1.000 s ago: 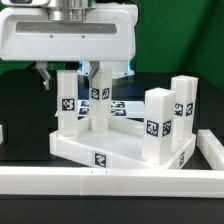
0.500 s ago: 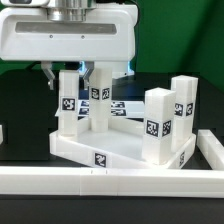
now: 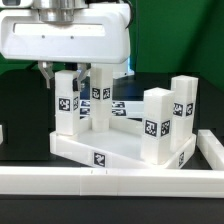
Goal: Assemble desk
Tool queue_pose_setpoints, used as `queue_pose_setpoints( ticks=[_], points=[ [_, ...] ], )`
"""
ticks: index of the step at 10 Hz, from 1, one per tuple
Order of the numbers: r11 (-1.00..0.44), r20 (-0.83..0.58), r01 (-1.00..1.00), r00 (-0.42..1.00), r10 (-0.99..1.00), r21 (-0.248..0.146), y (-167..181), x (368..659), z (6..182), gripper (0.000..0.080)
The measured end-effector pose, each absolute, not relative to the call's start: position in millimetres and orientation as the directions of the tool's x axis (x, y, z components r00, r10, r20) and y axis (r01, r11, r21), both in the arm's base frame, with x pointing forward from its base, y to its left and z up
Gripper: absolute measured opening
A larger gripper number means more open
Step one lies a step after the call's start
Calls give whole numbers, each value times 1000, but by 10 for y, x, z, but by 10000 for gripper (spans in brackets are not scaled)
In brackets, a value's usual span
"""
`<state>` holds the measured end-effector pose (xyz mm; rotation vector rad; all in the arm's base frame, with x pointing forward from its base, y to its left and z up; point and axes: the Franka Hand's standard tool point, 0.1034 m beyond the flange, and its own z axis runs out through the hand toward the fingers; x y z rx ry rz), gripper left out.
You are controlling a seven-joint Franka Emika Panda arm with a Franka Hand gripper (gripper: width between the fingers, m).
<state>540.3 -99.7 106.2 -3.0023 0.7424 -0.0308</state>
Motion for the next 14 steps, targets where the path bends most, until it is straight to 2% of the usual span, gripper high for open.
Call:
queue_pose_setpoints(
  ticks=[2,5,6,14],
  points=[
    [-772,-4,-632,774,-634,-67,-1018,5402,1059,291],
    [-605,-19,-794,607,-795,-62,-1026,5404,1053,291],
    [-509,-29,-859,511,-859,-56,-1022,5415,1050,291],
    [-52,-62,-998,54,-997,-31,-1015,5445,1046,291]
  ],
)
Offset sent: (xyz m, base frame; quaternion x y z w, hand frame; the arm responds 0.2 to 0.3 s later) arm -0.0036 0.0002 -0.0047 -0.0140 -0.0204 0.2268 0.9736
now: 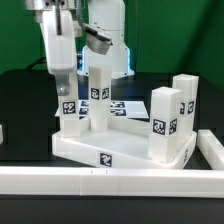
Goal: Assemble desk
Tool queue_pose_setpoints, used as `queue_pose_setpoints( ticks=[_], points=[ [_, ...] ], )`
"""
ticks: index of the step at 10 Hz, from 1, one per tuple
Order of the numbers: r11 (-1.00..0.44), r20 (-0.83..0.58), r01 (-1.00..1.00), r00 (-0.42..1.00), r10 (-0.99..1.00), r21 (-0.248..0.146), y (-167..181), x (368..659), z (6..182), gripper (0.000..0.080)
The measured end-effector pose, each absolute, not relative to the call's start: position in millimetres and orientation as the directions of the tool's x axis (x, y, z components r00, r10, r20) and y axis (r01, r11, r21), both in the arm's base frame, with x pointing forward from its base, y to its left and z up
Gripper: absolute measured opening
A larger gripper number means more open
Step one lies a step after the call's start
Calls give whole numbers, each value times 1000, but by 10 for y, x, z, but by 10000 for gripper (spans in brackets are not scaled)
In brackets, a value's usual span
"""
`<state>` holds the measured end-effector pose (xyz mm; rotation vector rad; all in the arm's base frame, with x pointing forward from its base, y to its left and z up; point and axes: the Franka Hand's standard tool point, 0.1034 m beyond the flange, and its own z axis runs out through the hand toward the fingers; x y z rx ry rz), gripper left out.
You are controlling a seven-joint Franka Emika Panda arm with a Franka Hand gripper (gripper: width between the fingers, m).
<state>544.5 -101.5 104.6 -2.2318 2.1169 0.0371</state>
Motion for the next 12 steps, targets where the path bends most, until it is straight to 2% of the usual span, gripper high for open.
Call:
queue_pose_setpoints(
  ticks=[1,2,3,5,7,12],
  points=[
    [-31,-63,-999,33,-997,-30,-1010,5446,1046,291],
    [-16,-64,-999,18,-998,-28,-1008,5445,1043,366],
    [-36,-63,-999,38,-997,-28,-1007,5443,1038,366],
    [-107,-69,-994,109,-992,-22,-962,5431,1030,617],
    [-334,-60,-942,335,-940,-26,-866,5439,1029,639],
    [-608,-49,-793,609,-791,-43,-849,5440,1025,649]
  ],
)
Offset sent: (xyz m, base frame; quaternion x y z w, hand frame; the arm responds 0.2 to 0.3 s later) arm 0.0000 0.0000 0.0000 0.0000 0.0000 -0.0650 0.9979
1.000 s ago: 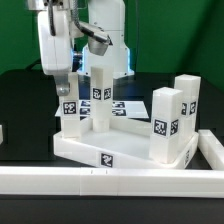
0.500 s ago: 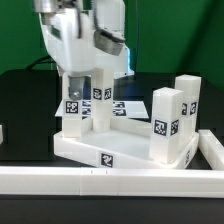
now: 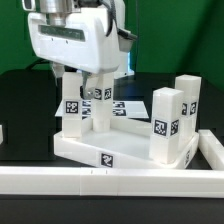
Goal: Assemble desk
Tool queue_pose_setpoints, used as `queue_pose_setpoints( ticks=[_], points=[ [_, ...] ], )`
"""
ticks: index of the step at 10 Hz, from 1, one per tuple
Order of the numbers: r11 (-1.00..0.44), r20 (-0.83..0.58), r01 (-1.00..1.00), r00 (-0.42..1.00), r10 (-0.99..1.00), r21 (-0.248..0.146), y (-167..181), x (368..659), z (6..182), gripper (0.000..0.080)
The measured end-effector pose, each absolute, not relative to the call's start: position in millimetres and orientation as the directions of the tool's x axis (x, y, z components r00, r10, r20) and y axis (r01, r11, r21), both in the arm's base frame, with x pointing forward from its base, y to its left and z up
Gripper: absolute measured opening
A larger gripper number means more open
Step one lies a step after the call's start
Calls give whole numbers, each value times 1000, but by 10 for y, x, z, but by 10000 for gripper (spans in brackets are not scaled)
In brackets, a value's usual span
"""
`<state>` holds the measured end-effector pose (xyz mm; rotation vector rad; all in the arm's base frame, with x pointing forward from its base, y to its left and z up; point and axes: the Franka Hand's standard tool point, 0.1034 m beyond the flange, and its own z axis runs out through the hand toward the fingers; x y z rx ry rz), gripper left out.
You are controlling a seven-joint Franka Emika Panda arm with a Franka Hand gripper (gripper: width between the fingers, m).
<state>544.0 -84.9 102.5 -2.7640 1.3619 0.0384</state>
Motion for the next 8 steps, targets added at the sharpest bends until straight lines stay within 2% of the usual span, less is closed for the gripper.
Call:
queue_pose_setpoints(
  ticks=[1,2,3,8],
  points=[
    [-680,-43,-732,682,-730,-43,-850,5437,1024,649],
    [-764,-32,-645,764,-644,-20,-847,5429,1021,649],
    [-825,-29,-565,825,-564,-13,-836,5428,1019,649],
    [-982,-20,-186,982,-185,-19,-832,5433,1019,649]
  ],
)
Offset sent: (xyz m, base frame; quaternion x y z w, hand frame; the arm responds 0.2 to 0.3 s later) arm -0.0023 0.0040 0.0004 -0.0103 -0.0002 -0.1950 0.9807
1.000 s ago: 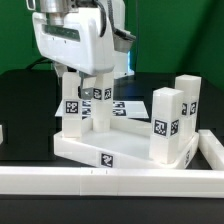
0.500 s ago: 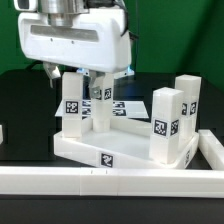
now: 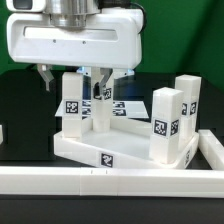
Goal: Assemble desk
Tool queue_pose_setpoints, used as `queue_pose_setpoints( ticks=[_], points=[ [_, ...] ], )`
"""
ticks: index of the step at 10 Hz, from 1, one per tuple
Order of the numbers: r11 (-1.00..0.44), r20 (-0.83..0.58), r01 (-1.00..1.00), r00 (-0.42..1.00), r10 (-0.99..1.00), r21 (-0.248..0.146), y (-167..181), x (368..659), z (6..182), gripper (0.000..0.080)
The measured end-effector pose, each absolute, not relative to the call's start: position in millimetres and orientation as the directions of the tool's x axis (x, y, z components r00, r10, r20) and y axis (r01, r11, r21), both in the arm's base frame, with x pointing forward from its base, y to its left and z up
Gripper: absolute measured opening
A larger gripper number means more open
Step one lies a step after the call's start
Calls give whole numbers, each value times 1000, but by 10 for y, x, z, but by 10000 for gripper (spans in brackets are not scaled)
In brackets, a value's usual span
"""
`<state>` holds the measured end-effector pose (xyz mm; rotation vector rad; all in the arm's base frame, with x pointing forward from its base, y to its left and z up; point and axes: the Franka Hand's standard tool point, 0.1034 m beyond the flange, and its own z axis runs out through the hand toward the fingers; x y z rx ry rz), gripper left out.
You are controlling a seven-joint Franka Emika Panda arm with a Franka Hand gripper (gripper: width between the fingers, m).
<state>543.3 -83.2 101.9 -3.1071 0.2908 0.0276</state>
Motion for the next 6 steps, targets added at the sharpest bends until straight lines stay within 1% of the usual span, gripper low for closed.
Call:
queue_pose_setpoints(
  ticks=[2,3,4,5,6],
  points=[
    [-996,-20,-85,996,-85,-15,-823,5433,1018,649],
    [-997,-19,-74,997,-74,-13,-821,5435,1017,626],
    [-997,-19,-76,997,-76,-13,-827,5434,1017,626],
    [-997,-19,-77,997,-76,-13,-828,5434,1016,455],
    [-997,-19,-77,997,-77,-12,-831,5434,1016,455]
  ],
)
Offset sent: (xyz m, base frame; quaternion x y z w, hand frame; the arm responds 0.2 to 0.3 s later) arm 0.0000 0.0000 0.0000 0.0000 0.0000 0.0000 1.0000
